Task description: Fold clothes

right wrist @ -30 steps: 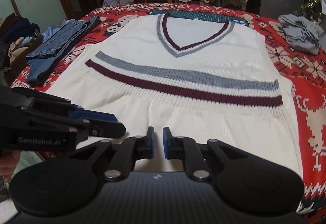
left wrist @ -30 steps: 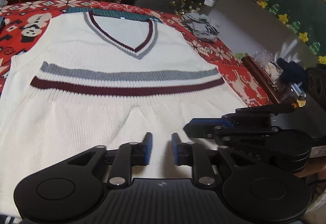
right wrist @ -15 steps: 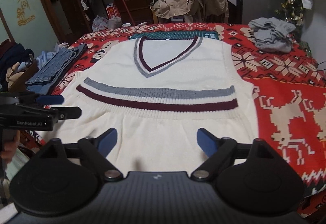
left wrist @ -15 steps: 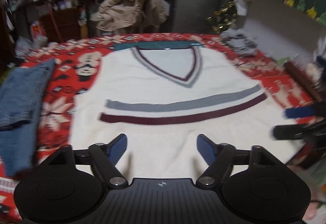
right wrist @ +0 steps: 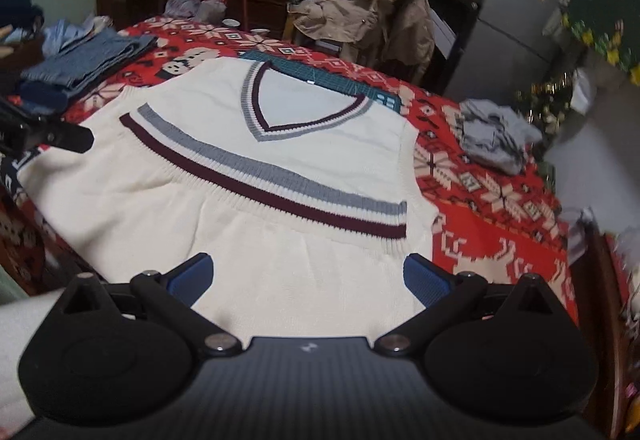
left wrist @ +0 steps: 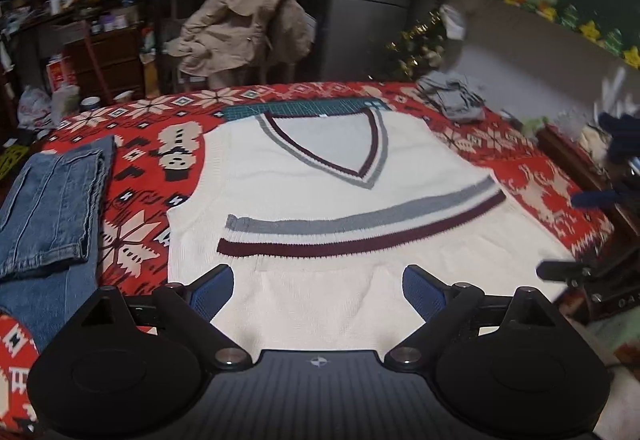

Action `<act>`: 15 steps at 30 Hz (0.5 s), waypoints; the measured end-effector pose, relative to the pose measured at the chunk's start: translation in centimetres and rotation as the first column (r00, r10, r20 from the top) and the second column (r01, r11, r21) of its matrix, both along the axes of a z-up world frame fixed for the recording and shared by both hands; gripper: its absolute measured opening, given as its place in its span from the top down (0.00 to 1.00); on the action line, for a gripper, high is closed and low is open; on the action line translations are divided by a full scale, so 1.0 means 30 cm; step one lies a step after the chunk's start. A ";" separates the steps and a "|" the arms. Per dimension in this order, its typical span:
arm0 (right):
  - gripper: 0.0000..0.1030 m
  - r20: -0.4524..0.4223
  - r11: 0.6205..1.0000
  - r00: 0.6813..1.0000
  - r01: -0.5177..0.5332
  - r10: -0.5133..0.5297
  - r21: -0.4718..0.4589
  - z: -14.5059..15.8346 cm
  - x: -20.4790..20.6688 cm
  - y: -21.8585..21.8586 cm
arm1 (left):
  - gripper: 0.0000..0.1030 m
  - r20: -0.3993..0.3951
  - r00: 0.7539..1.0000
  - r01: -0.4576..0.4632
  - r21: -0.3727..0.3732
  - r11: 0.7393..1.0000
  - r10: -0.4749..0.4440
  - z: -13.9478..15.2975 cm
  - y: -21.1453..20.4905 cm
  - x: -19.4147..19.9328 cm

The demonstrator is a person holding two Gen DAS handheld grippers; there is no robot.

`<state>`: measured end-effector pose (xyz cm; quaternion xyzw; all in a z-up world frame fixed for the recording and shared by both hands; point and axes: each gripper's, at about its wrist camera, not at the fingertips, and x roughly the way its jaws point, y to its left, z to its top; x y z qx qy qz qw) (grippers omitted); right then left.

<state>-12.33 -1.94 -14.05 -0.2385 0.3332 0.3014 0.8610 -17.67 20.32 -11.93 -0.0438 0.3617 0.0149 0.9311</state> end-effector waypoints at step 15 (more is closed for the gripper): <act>0.06 -0.030 0.990 0.998 0.058 -0.054 0.129 -0.018 0.015 0.093 | 0.59 -0.099 0.990 -0.109 -0.136 0.985 0.096 -0.095 0.041 0.030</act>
